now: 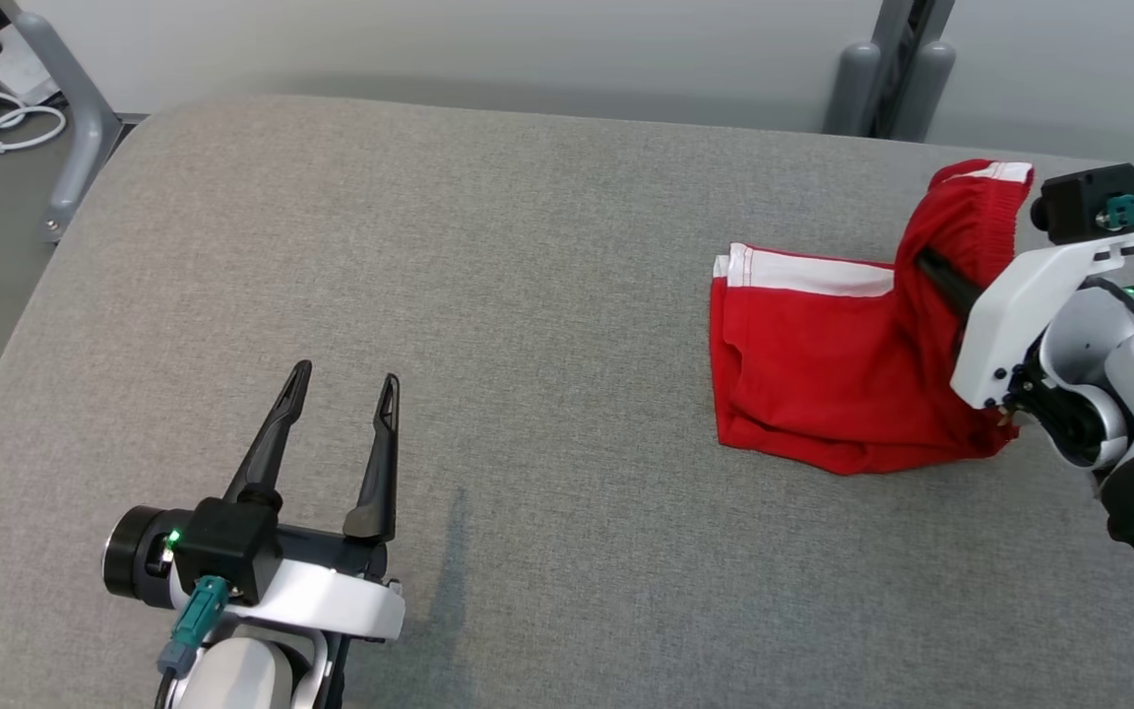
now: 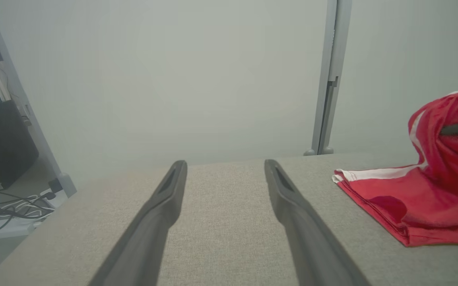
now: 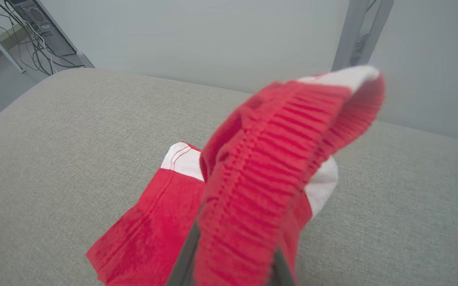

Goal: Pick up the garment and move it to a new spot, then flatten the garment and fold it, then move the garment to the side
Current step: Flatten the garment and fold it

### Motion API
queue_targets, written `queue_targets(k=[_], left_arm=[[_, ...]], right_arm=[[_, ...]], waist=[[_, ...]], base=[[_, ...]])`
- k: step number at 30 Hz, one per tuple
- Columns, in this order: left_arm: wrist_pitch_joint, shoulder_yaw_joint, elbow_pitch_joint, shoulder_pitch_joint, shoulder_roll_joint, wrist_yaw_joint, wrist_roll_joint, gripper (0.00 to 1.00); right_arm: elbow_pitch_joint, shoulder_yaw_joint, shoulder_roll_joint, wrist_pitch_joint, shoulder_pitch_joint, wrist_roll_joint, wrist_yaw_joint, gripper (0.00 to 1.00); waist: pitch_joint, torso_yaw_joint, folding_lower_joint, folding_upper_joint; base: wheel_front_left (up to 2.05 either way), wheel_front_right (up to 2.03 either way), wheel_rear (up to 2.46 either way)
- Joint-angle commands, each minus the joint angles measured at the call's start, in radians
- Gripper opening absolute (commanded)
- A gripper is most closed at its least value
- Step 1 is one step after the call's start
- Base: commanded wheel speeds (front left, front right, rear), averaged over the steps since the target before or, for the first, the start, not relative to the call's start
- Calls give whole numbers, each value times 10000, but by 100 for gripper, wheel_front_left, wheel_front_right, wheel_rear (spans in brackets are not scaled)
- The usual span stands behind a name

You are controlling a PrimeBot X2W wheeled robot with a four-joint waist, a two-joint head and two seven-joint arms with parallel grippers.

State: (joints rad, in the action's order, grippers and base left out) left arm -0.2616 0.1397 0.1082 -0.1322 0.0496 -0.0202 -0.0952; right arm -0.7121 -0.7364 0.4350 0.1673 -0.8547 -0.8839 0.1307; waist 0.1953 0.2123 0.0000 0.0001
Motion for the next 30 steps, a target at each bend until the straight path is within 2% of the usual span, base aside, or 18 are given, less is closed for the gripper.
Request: queue_targets(k=[1, 14, 25, 26, 27, 28, 30], left_arm=[[-32, -13, -2, -42, 31, 57, -77, 100], [-32, 400, 60, -222, 28, 263, -410, 100], [-32, 602, 208, -234, 31, 367, -531, 100], [-32, 612, 213, -231, 29, 386, -539, 100], [-32, 617, 218, -228, 29, 397, -550, 100], [-32, 613, 226, -229, 30, 390, -547, 100], [-32, 595, 240, -235, 30, 404, -554, 100]], right_arm=[[25, -58, -94, 70, -122, -44, 2, 0], [-906, -453, -945, 275, -144, -295, 2, 0], [-1549, -866, -1279, 429, -60, -562, 2, 0], [-1627, -902, -1300, 426, -79, -561, 2, 27], [-1697, -921, -1317, 409, -96, -570, 2, 67], [-1812, -877, -1349, 408, -103, -628, 2, 100], [-1932, -910, -1449, 373, -161, -645, 2, 100]], waist=[[15, 106, 0, -1], [327, 897, 0, -1], [356, 1224, 0, -1], [348, 1227, 0, -1], [339, 1223, 0, -1], [327, 1214, 0, -1], [300, 1181, 0, -1]], base=[[0, 0, 0], [0, 0, 0], [0, 0, 0], [0, 0, 0], [0, 0, 0], [0, 0, 0], [0, 0, 0]])
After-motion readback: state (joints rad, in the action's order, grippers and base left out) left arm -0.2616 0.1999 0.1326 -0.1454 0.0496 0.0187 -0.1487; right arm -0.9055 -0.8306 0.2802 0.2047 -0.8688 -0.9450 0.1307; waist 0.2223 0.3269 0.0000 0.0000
